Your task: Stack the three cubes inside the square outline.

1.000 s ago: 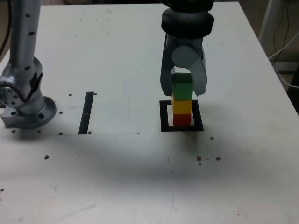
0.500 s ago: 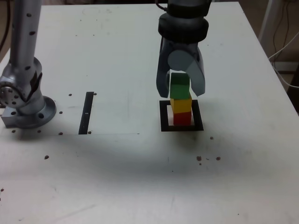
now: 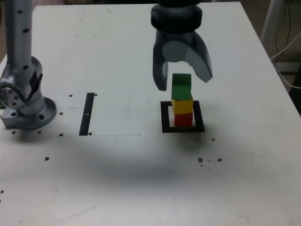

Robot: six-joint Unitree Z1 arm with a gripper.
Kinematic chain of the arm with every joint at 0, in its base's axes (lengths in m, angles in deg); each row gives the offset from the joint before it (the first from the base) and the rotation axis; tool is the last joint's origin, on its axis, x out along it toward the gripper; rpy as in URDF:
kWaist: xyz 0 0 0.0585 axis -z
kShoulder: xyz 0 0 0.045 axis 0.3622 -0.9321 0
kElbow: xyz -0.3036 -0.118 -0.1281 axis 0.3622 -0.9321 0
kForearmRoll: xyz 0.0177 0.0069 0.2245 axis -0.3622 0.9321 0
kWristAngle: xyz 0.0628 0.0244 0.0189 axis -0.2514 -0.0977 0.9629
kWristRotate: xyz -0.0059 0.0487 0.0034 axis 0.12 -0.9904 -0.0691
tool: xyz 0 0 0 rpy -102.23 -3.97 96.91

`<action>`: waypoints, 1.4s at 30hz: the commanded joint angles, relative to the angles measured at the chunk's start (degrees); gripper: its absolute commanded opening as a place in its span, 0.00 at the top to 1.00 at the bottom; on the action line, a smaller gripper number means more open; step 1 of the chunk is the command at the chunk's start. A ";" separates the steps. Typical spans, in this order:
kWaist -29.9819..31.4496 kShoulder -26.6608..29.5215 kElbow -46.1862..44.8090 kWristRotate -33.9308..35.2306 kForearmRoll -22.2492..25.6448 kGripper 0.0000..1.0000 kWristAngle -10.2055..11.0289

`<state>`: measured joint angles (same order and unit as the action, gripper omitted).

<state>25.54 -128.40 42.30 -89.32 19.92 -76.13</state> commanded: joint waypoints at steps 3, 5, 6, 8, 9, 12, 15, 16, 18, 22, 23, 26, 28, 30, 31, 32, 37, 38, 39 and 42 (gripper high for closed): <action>-0.08 3.13 -1.88 0.41 0.21 0.00 0.82; -0.08 4.70 -3.31 0.66 0.36 0.00 0.99; -0.08 5.83 -4.44 0.89 0.42 0.00 1.05; -0.09 7.58 -6.16 1.38 0.45 0.00 1.30; -0.14 8.48 -7.09 1.67 0.45 0.00 1.47; -0.49 11.04 -10.33 2.46 0.45 0.00 1.98; -0.87 13.14 -14.00 3.03 0.43 0.00 2.16; -0.94 13.69 -15.15 3.14 0.41 0.00 2.14; -0.96 14.63 -17.29 3.40 0.28 0.00 2.04; -1.00 16.18 -21.70 3.96 -0.80 0.00 1.67; -1.04 16.56 -23.03 4.15 -1.42 0.00 1.56; -1.23 17.72 -28.00 5.14 -3.74 0.00 1.29; -1.35 18.32 -31.17 5.74 -5.12 0.00 1.12; -1.40 18.85 -34.31 6.31 -6.37 0.00 0.96; -1.42 19.09 -35.84 6.59 -7.06 0.00 0.87; -1.44 19.32 -37.29 6.83 -7.79 0.00 0.79; -1.44 20.07 -42.70 7.70 -10.83 0.00 0.78; -1.44 20.12 -43.46 7.76 -11.34 0.00 0.81; -1.45 20.13 -44.22 7.81 -11.88 0.00 0.83; -1.47 19.87 -46.75 7.93 -14.18 0.00 0.65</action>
<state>24.21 -108.61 -3.92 -81.55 6.29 -75.36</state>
